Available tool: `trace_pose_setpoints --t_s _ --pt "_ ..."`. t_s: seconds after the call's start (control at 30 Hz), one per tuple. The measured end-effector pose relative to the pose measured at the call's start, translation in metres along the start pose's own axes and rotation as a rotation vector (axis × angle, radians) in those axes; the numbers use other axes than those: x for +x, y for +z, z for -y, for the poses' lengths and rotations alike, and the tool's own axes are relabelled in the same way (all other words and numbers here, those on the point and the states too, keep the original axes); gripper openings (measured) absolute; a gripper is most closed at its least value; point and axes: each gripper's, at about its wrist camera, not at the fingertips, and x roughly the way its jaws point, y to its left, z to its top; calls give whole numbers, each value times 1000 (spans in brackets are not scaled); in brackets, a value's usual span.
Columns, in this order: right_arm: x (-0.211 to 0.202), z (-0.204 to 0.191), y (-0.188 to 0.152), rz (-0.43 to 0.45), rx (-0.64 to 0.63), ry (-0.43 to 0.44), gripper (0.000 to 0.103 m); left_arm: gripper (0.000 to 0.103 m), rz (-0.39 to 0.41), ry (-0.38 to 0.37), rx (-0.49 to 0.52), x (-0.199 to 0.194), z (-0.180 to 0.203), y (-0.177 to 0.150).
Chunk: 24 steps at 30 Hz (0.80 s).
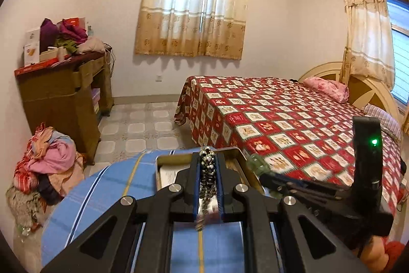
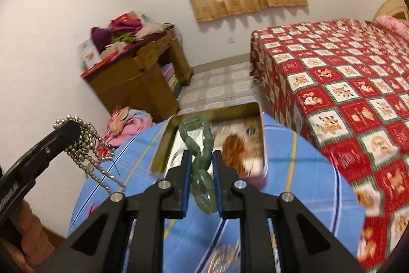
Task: Organize jewelry
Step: 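Carry necklace and jade bangle into the pink tin and open both tools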
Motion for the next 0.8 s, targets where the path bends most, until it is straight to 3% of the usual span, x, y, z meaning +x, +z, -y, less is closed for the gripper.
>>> trace_pose_setpoints --t_s 0.3,0.37,0.5,0.53,0.6,0.63,0.67,0.8 --pt "85 22 4 -126 101 1 19 10 -153 71 -44 111 -23 -31" --pt "90 21 3 -139 97 12 24 10 -176 87 -39 120 -27 -38" --pt "82 24 3 -148 126 62 52 11 -214 123 -28 127 -31 -42" --pt "78 25 5 -141 139 61 54 16 -227 131 -33 126 -33 -42" --pt "50 29 11 -60 177 43 55 41 -237 142 -50 120 -36 -38" --pt "37 31 13 -27 185 38 55 61 -220 142 -68 110 -38 -35" --pt "19 33 15 16 195 27 55 76 -183 145 -87 94 -40 -32" --pt "-43 32 11 121 205 -20 56 80 -127 157 -100 53 -41 -23"
